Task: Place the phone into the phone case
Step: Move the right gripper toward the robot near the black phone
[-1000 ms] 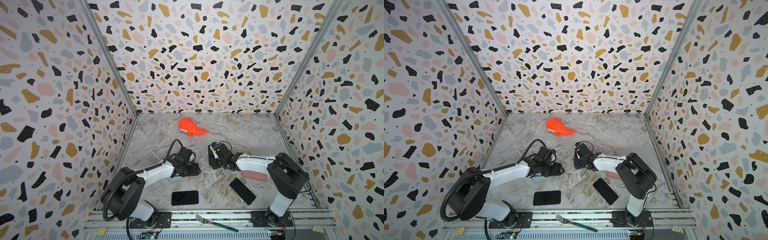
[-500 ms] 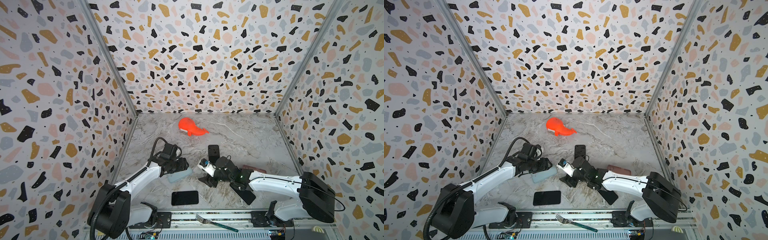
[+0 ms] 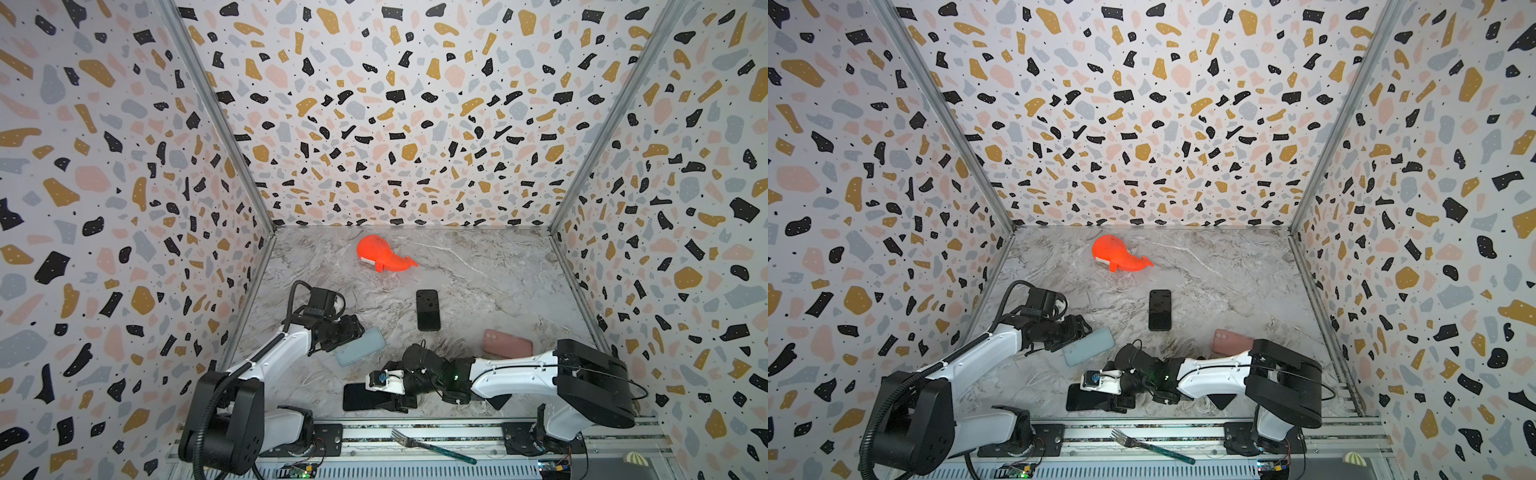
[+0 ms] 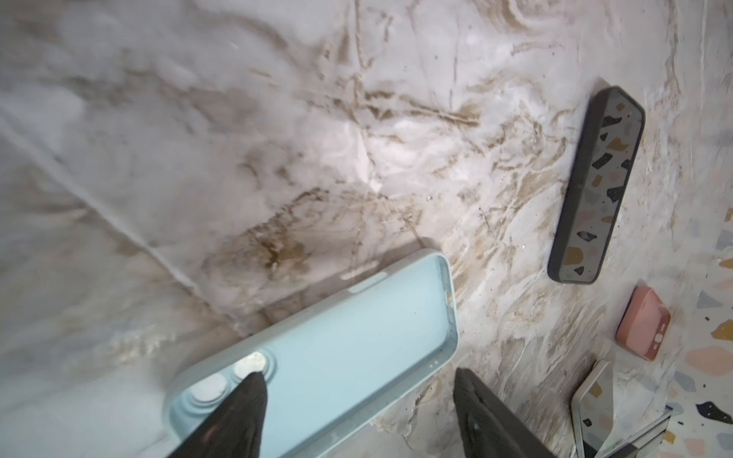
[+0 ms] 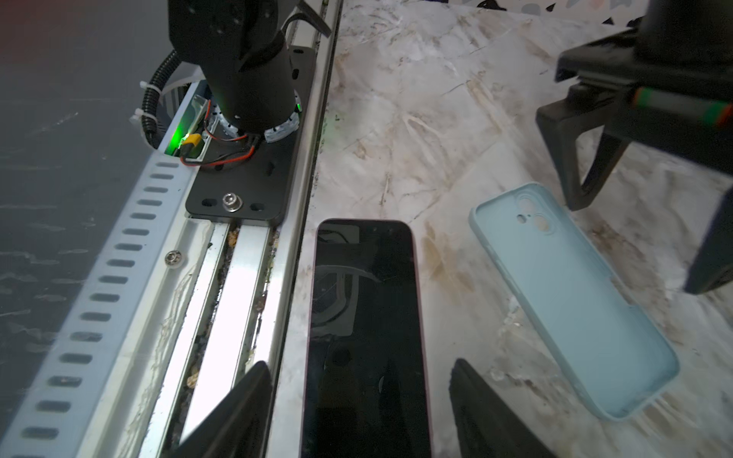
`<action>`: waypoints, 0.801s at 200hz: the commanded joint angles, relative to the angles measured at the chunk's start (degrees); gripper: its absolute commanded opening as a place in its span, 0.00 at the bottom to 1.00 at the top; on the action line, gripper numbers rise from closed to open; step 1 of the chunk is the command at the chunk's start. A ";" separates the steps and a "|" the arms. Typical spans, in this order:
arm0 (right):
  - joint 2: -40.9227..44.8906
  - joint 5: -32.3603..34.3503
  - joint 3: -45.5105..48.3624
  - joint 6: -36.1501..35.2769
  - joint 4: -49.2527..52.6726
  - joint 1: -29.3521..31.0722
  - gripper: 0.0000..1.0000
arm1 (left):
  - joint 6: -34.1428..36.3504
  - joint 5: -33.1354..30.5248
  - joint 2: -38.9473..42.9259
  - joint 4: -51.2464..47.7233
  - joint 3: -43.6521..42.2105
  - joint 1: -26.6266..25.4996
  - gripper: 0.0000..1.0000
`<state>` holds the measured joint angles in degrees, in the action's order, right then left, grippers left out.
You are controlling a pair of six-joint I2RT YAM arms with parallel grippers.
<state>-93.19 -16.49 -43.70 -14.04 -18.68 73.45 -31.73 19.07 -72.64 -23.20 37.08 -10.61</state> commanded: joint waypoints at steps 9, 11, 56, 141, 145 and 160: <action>-2.95 -1.05 -4.25 -0.81 1.06 0.60 0.74 | 0.52 1.75 1.47 -0.02 -0.35 1.16 0.77; -3.20 -1.01 -4.41 -0.88 1.31 0.63 0.74 | 0.52 1.76 1.45 -0.01 -0.34 1.20 0.76; -6.61 0.96 -6.44 -1.08 3.37 0.78 0.82 | 0.48 1.93 1.19 0.33 -0.43 1.56 0.77; -12.10 1.35 -10.13 -1.35 8.72 0.76 0.99 | 0.48 1.92 1.49 0.70 -0.84 1.65 0.77; -12.39 1.49 -10.27 -1.45 9.00 0.81 0.99 | 0.52 1.90 1.54 0.79 -0.80 1.65 0.77; -13.42 2.16 -10.85 -1.63 9.95 0.81 0.98 | 0.30 1.89 1.80 1.13 -0.93 1.65 0.77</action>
<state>-105.51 -15.16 -52.14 -15.33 -11.88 74.00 -31.70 20.51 -72.03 -23.11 37.08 -9.37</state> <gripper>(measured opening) 0.988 0.771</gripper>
